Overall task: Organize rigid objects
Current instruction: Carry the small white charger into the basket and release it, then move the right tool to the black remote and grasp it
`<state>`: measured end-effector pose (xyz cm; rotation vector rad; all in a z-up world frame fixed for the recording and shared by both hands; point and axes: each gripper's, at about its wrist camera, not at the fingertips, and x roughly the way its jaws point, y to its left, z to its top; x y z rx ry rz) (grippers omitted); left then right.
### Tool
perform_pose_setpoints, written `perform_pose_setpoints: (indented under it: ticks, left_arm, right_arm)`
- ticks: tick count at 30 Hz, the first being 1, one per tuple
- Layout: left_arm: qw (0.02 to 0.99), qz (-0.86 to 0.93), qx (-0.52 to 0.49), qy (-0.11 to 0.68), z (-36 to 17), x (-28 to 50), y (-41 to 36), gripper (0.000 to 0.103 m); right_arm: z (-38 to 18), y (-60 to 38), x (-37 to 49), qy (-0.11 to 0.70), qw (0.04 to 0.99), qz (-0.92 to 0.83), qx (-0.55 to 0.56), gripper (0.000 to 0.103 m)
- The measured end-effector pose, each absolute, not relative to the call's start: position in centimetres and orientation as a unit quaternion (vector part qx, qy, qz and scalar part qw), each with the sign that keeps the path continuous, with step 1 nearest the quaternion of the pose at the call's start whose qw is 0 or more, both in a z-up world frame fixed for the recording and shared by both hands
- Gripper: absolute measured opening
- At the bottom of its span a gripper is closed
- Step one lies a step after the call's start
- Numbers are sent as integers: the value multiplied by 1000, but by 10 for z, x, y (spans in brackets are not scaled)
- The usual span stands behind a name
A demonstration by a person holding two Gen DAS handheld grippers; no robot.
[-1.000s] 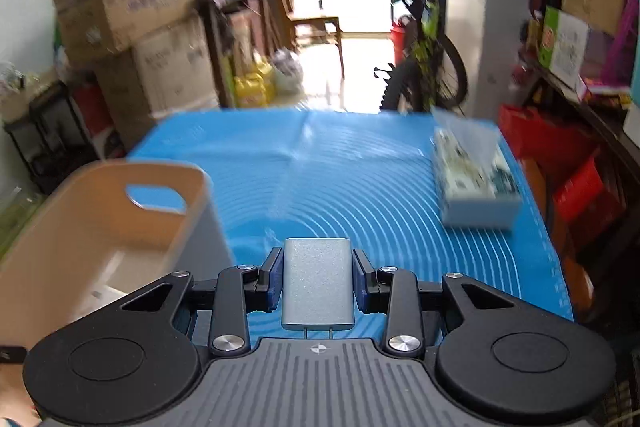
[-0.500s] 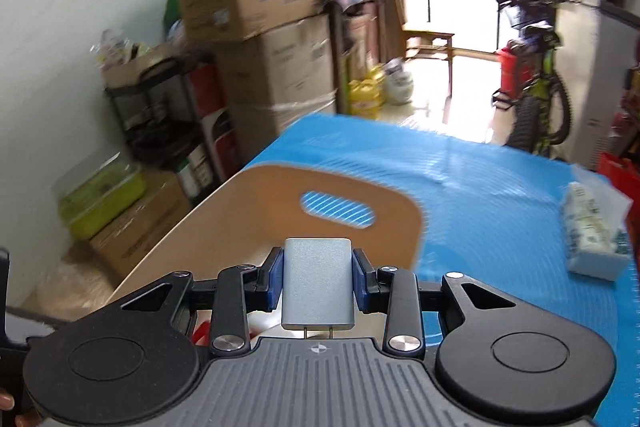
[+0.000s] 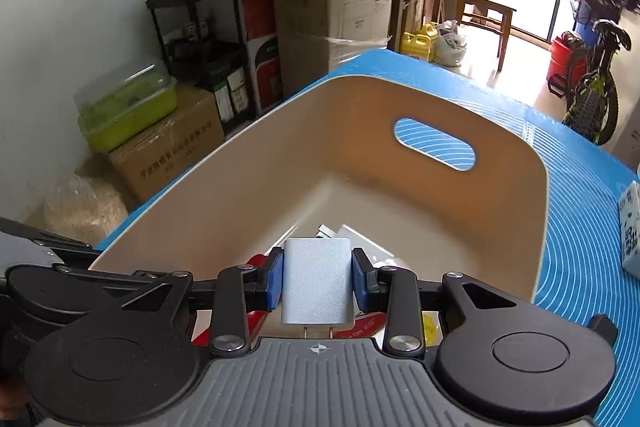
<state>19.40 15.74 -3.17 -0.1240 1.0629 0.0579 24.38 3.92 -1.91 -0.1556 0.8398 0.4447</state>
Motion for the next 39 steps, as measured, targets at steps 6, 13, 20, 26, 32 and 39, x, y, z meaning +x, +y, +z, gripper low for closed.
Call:
perform_pose_setpoints:
  ticks: [6,13,20,26,32,39]
  left_arm:
    - [860,28,-59,506,-32,194,157,11]
    - [860,27,-59,506,-31,194,158,11]
    - [860,27,-60,506,-32,194,157,11]
    - [860,28,-60,506,-32,194,157,11]
    - [860,27,-60,506,-31,194,157,11]
    - [860,27,-60,506,-32,194,157,11]
  right_arm:
    - [-19,45,246,407,884,217,-77,42]
    - [-14,30,248,412,886,208,-46,54]
    - [7,-13,238,376,911,168,-4,67]
    - [13,-58,224,350,931,105,2,71]
    - [-4,-104,222,359,932,39,18,72]
    - [-47,-144,225,385,921,-24,53,72]
